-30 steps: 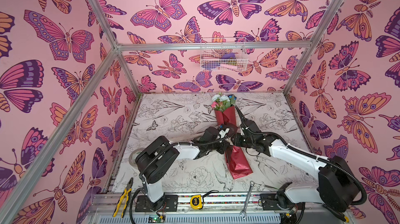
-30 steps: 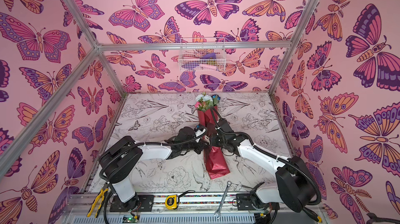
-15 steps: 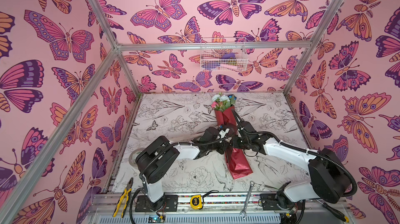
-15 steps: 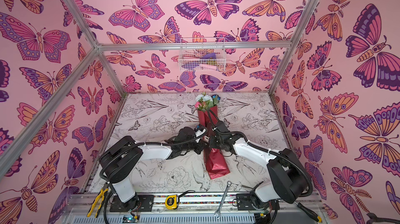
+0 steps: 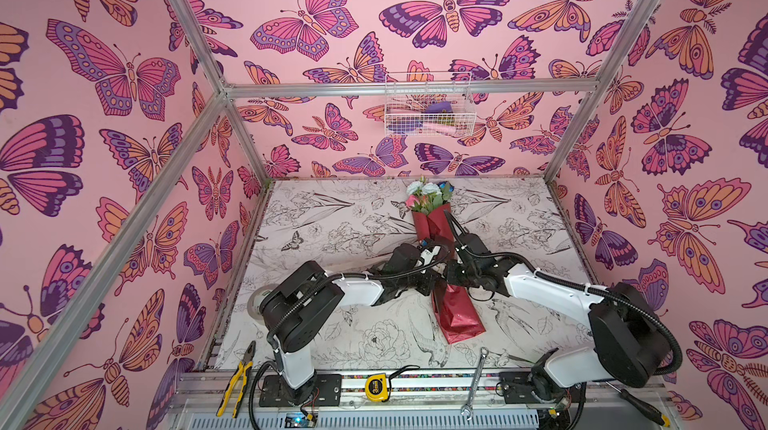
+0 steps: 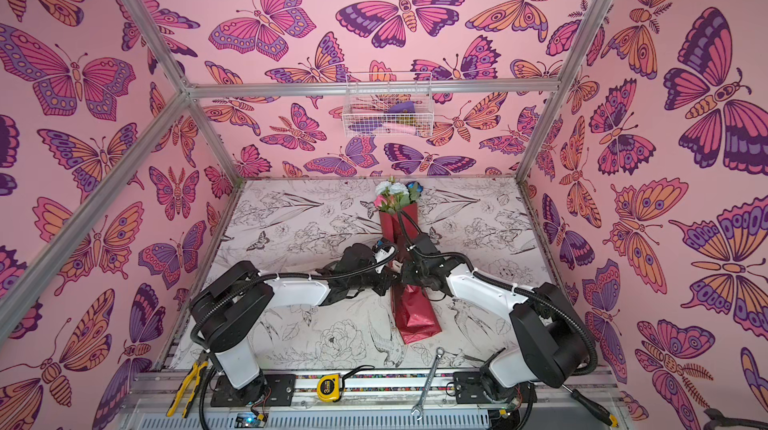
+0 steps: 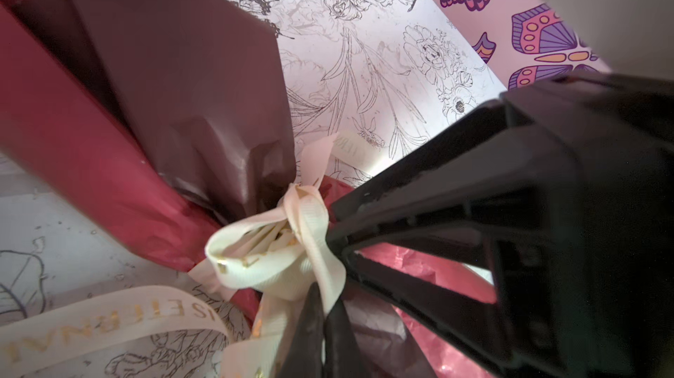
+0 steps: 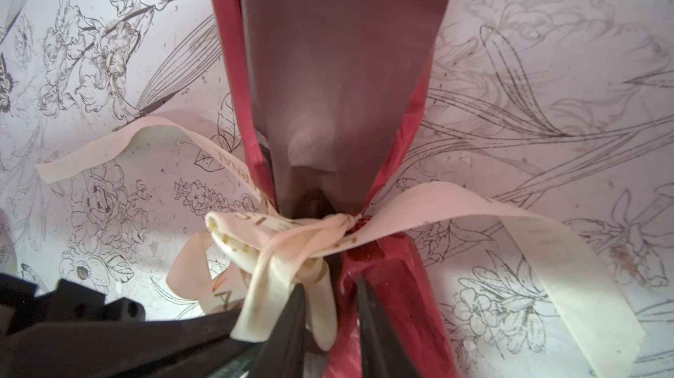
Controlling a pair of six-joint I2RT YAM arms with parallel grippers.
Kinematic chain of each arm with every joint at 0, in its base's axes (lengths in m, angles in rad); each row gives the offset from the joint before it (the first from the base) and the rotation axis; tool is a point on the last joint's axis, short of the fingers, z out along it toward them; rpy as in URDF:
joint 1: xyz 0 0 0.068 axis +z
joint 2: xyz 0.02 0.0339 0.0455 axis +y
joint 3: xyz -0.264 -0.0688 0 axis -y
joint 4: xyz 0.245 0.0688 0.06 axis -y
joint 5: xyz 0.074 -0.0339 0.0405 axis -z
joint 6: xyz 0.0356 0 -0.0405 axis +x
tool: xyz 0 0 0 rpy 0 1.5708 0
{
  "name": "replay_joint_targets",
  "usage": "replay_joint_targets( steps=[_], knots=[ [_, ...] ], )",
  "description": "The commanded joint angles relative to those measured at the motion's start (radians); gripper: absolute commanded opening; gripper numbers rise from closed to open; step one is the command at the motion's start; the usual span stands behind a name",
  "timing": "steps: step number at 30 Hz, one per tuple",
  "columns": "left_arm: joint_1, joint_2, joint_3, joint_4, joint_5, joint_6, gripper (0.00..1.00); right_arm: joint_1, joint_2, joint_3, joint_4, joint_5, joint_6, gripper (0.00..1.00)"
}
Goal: Tie the bouquet of fake flowers
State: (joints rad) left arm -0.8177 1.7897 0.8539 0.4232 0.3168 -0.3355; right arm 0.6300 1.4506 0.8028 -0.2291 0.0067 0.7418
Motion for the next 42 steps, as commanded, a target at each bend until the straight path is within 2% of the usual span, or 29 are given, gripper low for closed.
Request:
replay_joint_targets(
  steps=[1,6,17,25,32,35,37,42],
  knots=[
    [-0.003,0.0,0.004,0.014,0.005,-0.004,0.03,0.008,-0.066,-0.001,-0.02,0.051,0.03,0.35],
    [-0.003,0.0,0.004,0.015,0.008,0.003,0.02,0.008,-0.102,0.009,-0.033,0.06,0.041,0.47],
    [-0.003,-0.001,-0.006,0.019,0.017,0.01,0.02,0.009,0.013,0.063,0.005,0.027,0.018,0.61],
    [-0.003,-0.002,-0.006,0.018,0.012,0.007,0.02,0.008,0.022,0.044,-0.025,0.073,0.019,0.6],
    [-0.001,-0.007,-0.016,0.018,-0.016,0.001,0.09,0.009,-0.004,-0.011,-0.003,0.076,0.025,0.44],
    [-0.001,-0.007,-0.015,0.018,-0.016,-0.006,0.13,0.008,-0.007,-0.02,0.007,0.072,0.027,0.41],
    [0.0,-0.013,-0.016,0.018,-0.015,-0.011,0.17,0.008,0.0,-0.022,0.008,0.072,0.027,0.41],
    [0.002,-0.061,-0.031,0.017,-0.029,-0.025,0.4,0.007,0.016,-0.02,0.021,0.065,0.03,0.41]
  ],
)
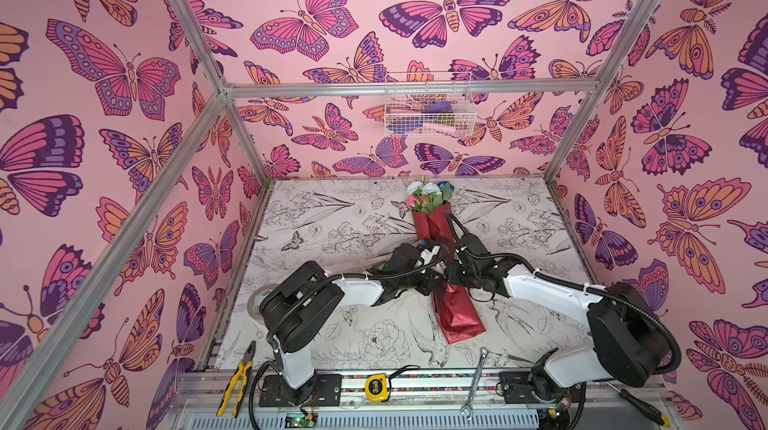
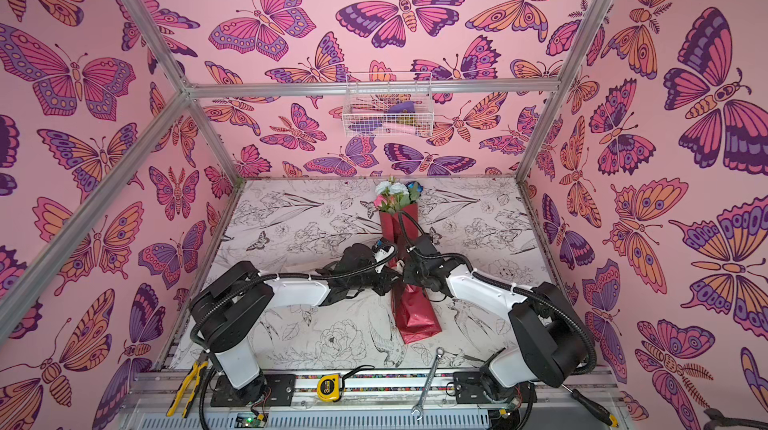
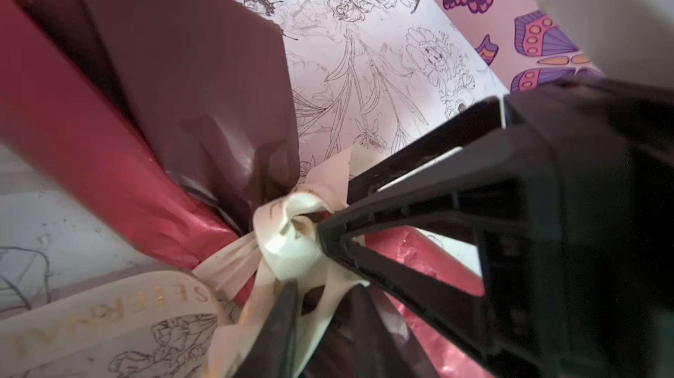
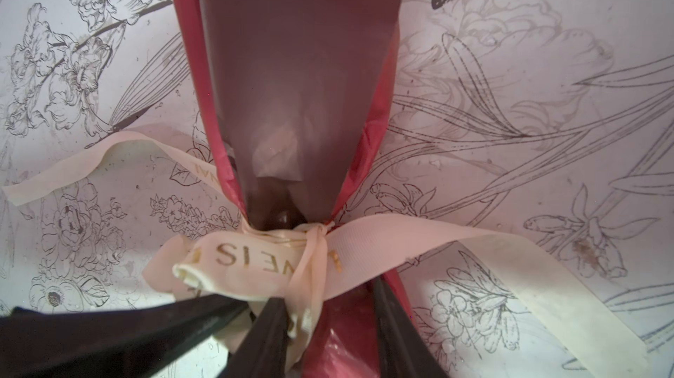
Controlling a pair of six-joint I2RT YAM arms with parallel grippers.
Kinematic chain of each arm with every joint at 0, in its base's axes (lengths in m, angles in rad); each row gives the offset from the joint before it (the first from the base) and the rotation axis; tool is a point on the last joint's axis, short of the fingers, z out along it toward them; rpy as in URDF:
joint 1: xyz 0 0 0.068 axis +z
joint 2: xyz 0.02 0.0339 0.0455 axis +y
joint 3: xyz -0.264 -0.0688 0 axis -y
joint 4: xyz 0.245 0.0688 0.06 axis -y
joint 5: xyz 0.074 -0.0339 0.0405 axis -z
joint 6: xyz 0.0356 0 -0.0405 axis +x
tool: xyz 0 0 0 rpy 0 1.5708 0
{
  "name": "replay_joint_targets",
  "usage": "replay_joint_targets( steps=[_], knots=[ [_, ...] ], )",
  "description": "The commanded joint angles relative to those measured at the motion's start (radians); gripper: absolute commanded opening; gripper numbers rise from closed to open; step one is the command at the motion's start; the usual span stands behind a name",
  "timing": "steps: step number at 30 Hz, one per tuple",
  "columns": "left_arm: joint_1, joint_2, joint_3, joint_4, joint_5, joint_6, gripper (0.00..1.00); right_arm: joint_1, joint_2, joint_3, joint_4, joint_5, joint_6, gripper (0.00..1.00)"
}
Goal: Tie the bouquet of fake flowers
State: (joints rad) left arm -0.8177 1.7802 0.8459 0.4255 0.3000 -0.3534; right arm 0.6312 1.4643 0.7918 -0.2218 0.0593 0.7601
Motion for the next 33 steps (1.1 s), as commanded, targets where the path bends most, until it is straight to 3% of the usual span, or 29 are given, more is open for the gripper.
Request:
replay_joint_targets(
  steps=[1,4,8,20,26,33],
  knots=[
    [0.005,-0.068,-0.029,0.015,-0.023,-0.015,0.45,0.007,0.002,-0.009,0.018,0.011,0.014,0.41],
    [0.019,-0.109,-0.043,0.02,-0.058,-0.05,0.54,0.007,-0.001,-0.008,0.025,0.004,0.015,0.41],
    [0.055,-0.13,-0.038,0.042,-0.048,-0.098,0.56,0.007,-0.005,-0.006,0.018,0.004,0.012,0.41],
    [0.088,-0.03,0.067,0.006,0.096,-0.104,0.49,0.007,0.003,-0.003,0.018,-0.006,0.013,0.41],
    [0.087,0.001,0.099,-0.046,0.097,-0.078,0.51,0.007,0.004,-0.006,0.027,-0.013,0.016,0.41],
    [0.086,0.021,0.113,-0.103,0.062,-0.058,0.46,0.007,-0.002,-0.006,0.027,-0.012,0.016,0.41]
  ],
)
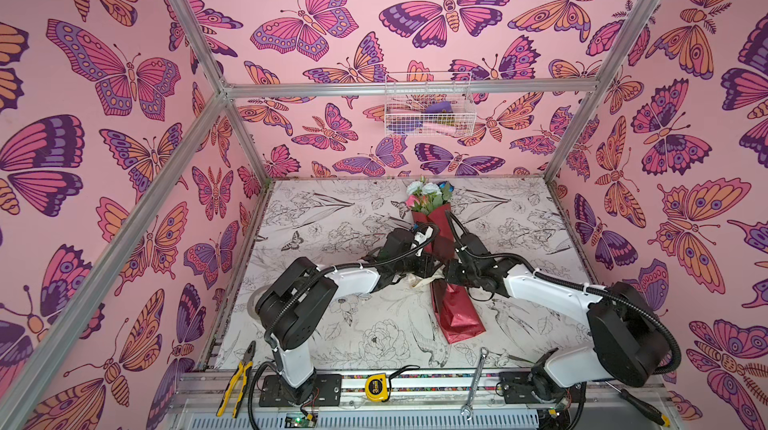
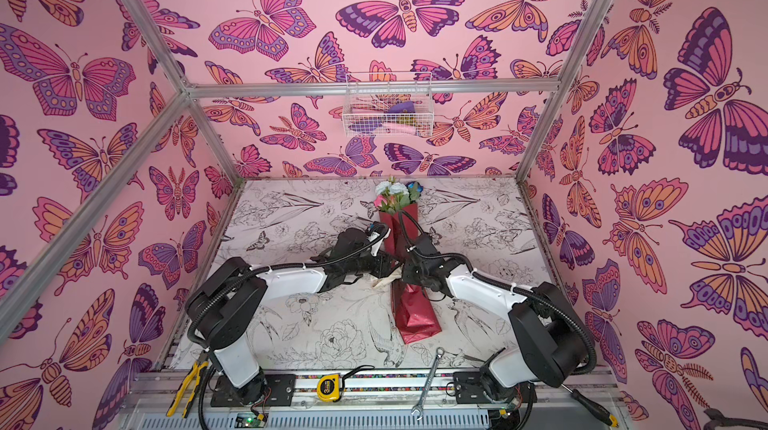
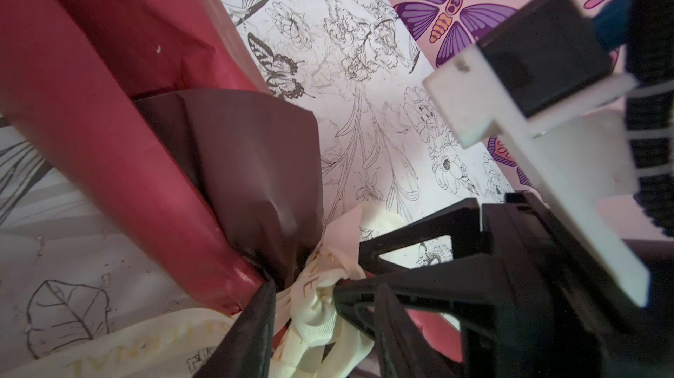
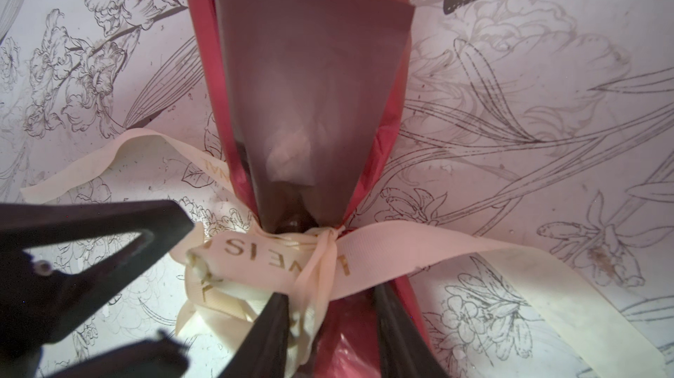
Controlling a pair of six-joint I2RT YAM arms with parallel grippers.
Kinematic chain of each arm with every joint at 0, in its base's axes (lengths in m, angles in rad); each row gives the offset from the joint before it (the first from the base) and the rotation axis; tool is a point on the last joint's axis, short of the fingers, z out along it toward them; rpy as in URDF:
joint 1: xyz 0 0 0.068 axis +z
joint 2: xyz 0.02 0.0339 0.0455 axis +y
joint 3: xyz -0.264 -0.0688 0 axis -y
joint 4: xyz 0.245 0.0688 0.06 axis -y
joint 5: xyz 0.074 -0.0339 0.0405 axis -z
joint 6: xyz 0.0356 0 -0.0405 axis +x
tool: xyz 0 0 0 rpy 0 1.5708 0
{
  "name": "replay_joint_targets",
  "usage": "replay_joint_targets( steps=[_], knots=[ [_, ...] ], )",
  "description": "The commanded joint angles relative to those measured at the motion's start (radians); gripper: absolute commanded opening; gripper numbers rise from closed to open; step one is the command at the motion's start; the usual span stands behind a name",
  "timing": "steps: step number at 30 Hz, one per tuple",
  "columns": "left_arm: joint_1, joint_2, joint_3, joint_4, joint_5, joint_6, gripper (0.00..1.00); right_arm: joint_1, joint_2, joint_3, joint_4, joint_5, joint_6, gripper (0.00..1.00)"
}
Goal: Tie the bouquet of fake flowers
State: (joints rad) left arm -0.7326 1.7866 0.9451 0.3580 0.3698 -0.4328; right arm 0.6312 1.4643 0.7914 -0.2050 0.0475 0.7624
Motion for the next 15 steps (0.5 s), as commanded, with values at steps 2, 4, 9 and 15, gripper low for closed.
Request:
replay_joint_targets(
  steps=[2,4,9,15],
  knots=[
    [0.0,0.021,0.017,-0.037,0.001,0.02,0.43,0.006,-0.002,-0.007,0.01,-0.001,0.014,0.41],
    [-0.001,0.03,0.022,-0.036,0.012,0.019,0.4,0.007,-0.001,-0.007,0.012,-0.001,0.014,0.41],
    [-0.008,0.047,0.035,-0.037,0.017,0.017,0.3,0.007,-0.004,-0.016,0.015,-0.001,0.015,0.4],
    [-0.008,0.045,0.042,-0.037,-0.01,0.033,0.12,0.006,-0.015,-0.024,0.011,0.002,0.015,0.4]
  ],
)
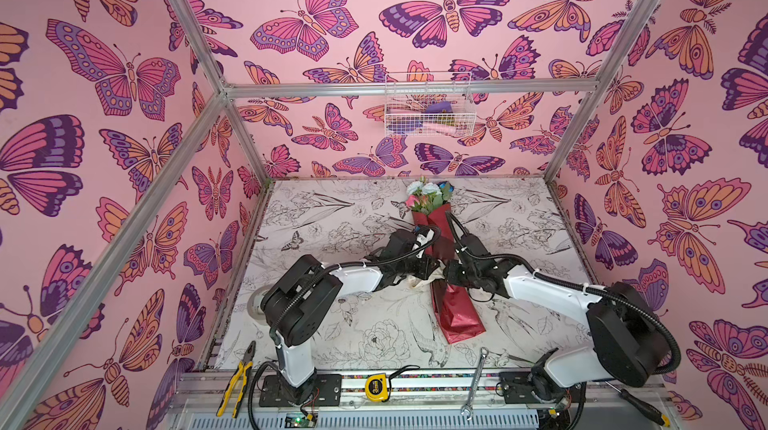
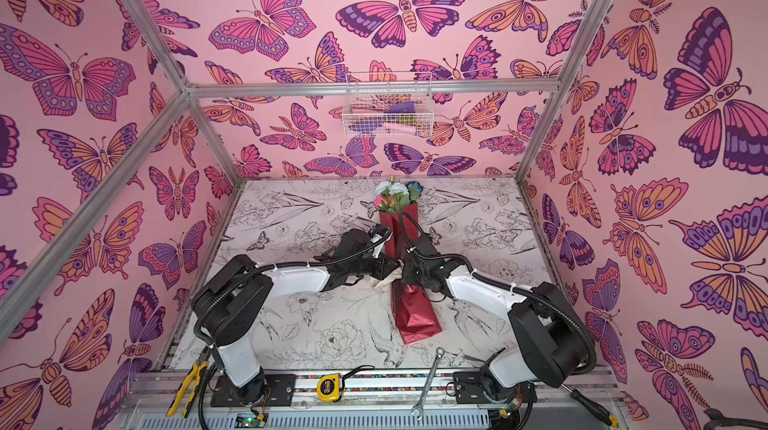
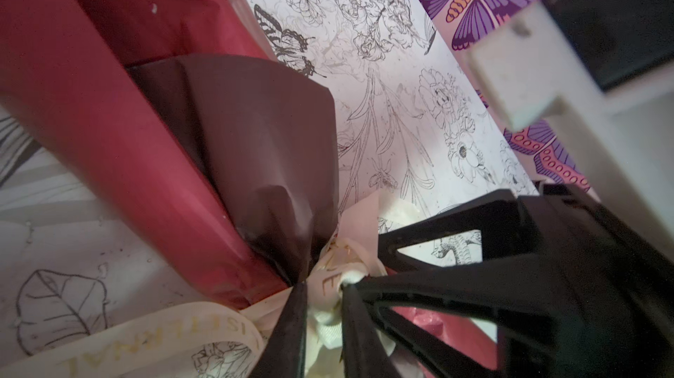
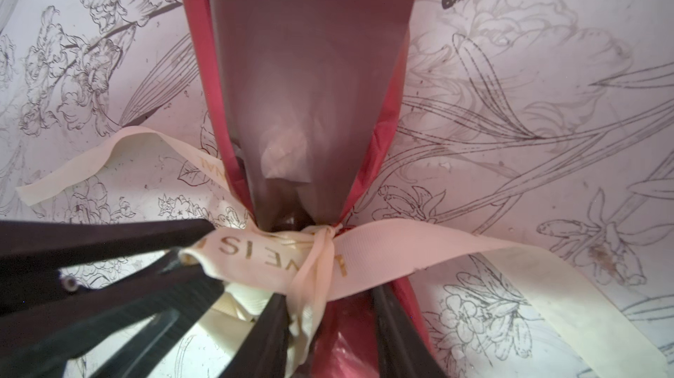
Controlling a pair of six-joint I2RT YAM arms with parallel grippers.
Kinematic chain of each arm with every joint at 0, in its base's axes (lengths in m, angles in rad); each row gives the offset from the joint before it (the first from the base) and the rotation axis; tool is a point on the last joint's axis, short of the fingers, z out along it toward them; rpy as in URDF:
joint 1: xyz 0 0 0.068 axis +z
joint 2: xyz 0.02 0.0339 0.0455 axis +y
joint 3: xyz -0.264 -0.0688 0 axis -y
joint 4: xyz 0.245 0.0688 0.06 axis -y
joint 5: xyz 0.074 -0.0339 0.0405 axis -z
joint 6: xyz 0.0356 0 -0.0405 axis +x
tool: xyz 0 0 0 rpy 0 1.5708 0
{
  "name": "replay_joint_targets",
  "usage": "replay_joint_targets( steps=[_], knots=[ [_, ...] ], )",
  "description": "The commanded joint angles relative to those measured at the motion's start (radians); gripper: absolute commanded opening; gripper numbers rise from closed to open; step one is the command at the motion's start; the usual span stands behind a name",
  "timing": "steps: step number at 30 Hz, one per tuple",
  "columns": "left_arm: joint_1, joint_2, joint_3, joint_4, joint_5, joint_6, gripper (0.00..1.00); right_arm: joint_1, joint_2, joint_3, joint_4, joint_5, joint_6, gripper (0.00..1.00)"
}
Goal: Tie the bouquet of fake flowers
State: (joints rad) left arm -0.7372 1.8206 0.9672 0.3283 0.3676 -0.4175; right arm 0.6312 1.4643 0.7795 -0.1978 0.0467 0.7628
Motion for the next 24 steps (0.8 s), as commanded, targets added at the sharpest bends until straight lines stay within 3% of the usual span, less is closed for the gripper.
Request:
replay_joint_targets(
  steps=[1,4,19,24],
  knots=[
    [-0.004,0.01,0.022,-0.008,-0.013,0.022,0.08,0.007,-0.017,-0.013,0.002,0.004,0.015,0.4],
    [-0.004,-0.001,0.024,-0.009,-0.029,0.038,0.0,0.007,-0.029,-0.016,-0.003,0.007,0.015,0.4],
    [-0.004,-0.067,0.097,-0.138,-0.045,0.152,0.0,0.007,-0.034,-0.001,-0.015,-0.001,0.003,0.4],
    [-0.004,-0.076,0.12,-0.183,-0.042,0.166,0.0,0.007,-0.072,0.028,-0.057,-0.005,-0.031,0.33]
  ],
)
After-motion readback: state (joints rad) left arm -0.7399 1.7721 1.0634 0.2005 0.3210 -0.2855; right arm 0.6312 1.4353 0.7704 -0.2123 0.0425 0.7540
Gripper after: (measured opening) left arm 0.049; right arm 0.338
